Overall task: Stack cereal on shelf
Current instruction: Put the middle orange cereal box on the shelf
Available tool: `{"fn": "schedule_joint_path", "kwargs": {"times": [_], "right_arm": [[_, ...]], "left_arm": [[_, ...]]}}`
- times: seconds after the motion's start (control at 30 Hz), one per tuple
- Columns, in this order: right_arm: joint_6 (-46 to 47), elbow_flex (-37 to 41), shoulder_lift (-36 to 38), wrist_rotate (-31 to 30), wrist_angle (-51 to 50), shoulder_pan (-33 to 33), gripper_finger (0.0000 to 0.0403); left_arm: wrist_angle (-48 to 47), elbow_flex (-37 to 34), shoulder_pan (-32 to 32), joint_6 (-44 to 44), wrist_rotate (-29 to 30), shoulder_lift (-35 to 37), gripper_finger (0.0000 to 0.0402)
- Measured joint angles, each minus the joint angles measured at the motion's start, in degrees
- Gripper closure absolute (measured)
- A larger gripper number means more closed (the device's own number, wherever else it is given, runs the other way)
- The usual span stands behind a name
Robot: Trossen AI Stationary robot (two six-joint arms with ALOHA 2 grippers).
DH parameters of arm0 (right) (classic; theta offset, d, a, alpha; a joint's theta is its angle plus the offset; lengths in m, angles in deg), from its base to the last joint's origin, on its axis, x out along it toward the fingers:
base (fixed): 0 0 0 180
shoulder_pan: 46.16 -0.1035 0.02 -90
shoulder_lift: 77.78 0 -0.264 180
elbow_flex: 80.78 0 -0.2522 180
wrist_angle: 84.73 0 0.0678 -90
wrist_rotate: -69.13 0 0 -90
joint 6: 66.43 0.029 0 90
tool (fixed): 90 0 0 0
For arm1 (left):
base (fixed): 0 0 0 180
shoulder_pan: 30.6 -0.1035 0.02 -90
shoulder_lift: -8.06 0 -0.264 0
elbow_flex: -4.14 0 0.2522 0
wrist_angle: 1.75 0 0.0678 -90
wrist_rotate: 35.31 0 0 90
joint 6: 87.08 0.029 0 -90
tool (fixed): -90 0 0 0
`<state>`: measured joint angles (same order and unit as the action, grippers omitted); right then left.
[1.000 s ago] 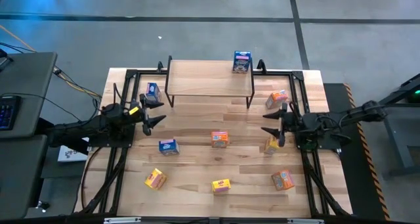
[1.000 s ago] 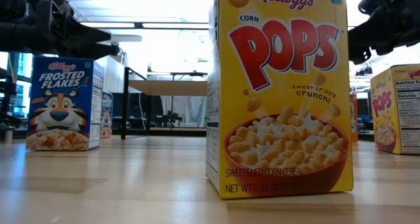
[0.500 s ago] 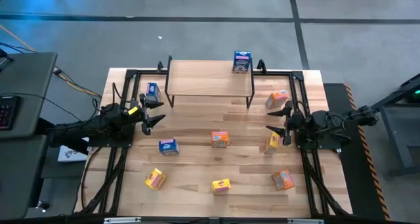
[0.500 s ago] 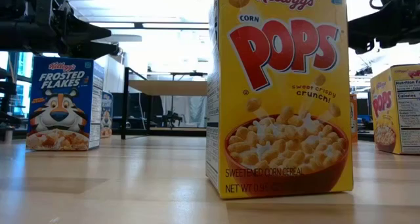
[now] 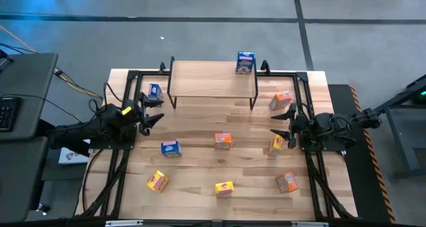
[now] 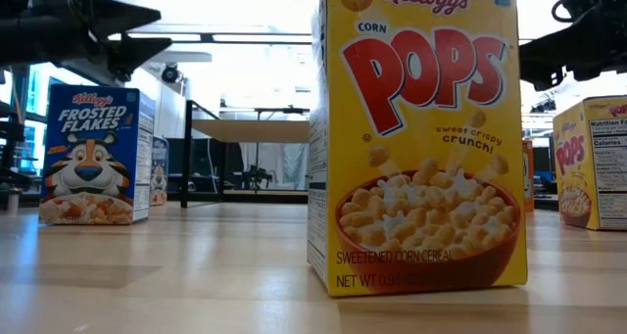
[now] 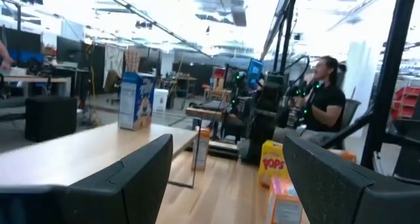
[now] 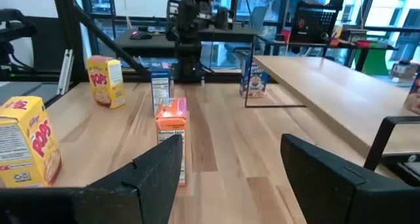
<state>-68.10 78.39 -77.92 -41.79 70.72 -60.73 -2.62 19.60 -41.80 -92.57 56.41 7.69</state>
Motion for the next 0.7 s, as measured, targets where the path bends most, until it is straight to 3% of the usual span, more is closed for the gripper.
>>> {"fn": "schedule_joint_path", "kwargs": {"times": [0.33, 0.7], "right_arm": [[0.49, 2.66, -0.40, 0.30, 2.16, 0.02, 0.0151], [0.18, 2.66, -0.42, -0.52, 1.95, 0.02, 0.0151]], "left_arm": [[-12.33, 8.97, 0.00, 0.12, 0.02, -3.33, 0.0121], [-17.73, 21.86, 0.00, -0.56, -1.54, -18.91, 0.0121]]}}
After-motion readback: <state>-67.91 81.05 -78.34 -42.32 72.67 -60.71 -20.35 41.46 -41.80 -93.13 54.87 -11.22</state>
